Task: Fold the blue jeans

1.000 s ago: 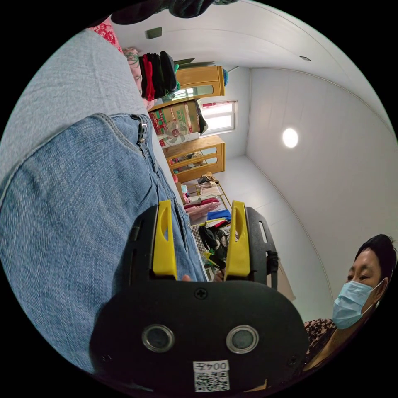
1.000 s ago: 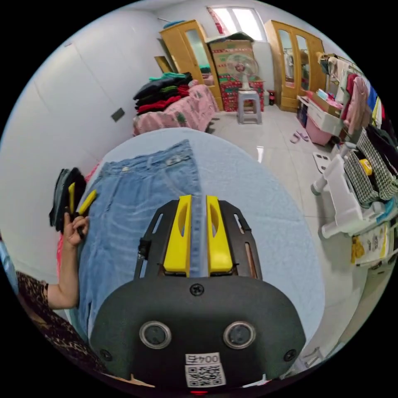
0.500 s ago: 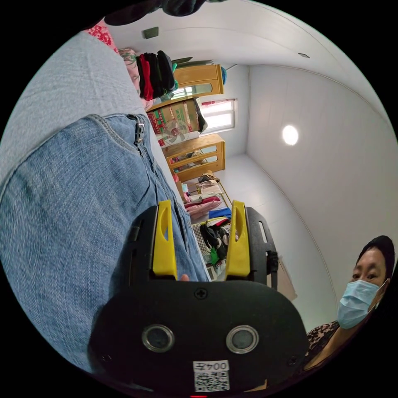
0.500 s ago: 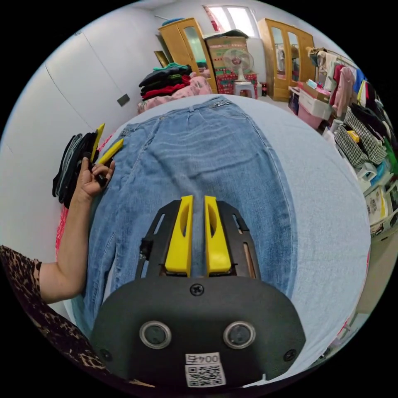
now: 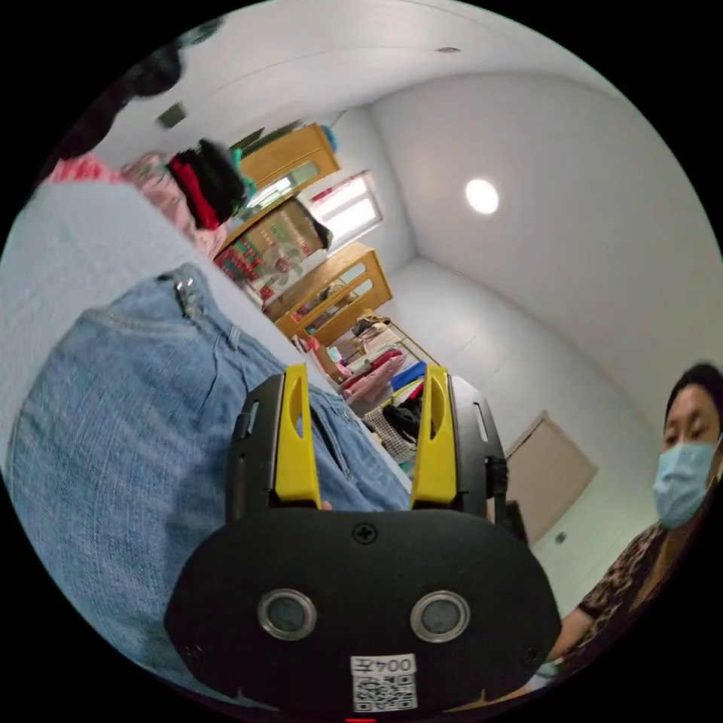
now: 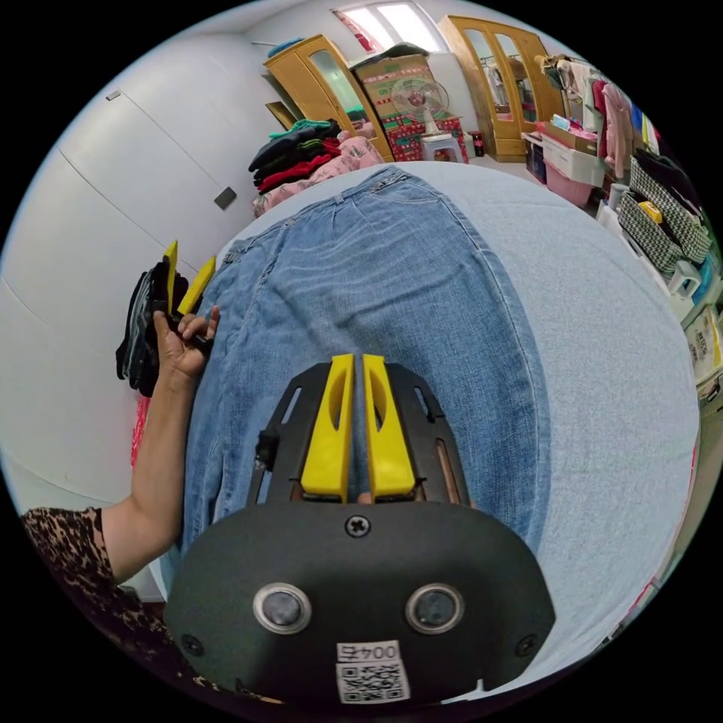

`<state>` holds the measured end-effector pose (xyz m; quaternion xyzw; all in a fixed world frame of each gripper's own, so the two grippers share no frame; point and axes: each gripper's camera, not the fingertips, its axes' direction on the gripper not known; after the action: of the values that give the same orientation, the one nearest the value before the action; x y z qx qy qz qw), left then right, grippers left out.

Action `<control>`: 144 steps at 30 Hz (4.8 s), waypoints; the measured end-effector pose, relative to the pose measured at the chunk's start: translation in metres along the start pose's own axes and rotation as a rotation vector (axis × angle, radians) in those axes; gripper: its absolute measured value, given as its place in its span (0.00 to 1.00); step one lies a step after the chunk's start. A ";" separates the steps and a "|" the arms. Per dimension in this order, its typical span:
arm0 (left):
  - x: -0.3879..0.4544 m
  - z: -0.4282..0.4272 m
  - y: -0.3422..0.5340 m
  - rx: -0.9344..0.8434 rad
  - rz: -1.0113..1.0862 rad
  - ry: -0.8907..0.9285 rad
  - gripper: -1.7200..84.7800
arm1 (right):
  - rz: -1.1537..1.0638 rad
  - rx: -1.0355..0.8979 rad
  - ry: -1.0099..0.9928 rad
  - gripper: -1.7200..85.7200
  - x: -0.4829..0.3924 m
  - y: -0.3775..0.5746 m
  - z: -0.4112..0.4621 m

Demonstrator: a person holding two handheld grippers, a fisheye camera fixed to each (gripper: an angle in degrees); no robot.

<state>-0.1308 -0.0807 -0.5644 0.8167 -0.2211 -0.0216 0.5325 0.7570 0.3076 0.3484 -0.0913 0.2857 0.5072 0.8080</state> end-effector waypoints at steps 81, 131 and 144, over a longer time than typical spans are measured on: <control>0.239 -0.275 0.394 -0.678 0.155 -0.858 0.04 | -0.056 0.098 -0.187 0.16 0.028 0.197 -0.003; 0.309 -0.496 0.592 -0.971 -0.137 -0.358 0.07 | 0.109 -0.259 -0.238 0.11 0.060 0.743 -0.198; 0.345 -0.236 0.716 -1.167 -0.284 -0.124 0.11 | 0.157 -0.338 -0.310 0.17 0.269 0.755 -0.212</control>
<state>0.0019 -0.2501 0.2361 0.4082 -0.0922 -0.2580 0.8708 0.1079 0.7753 0.1330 -0.1238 0.0758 0.6168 0.7736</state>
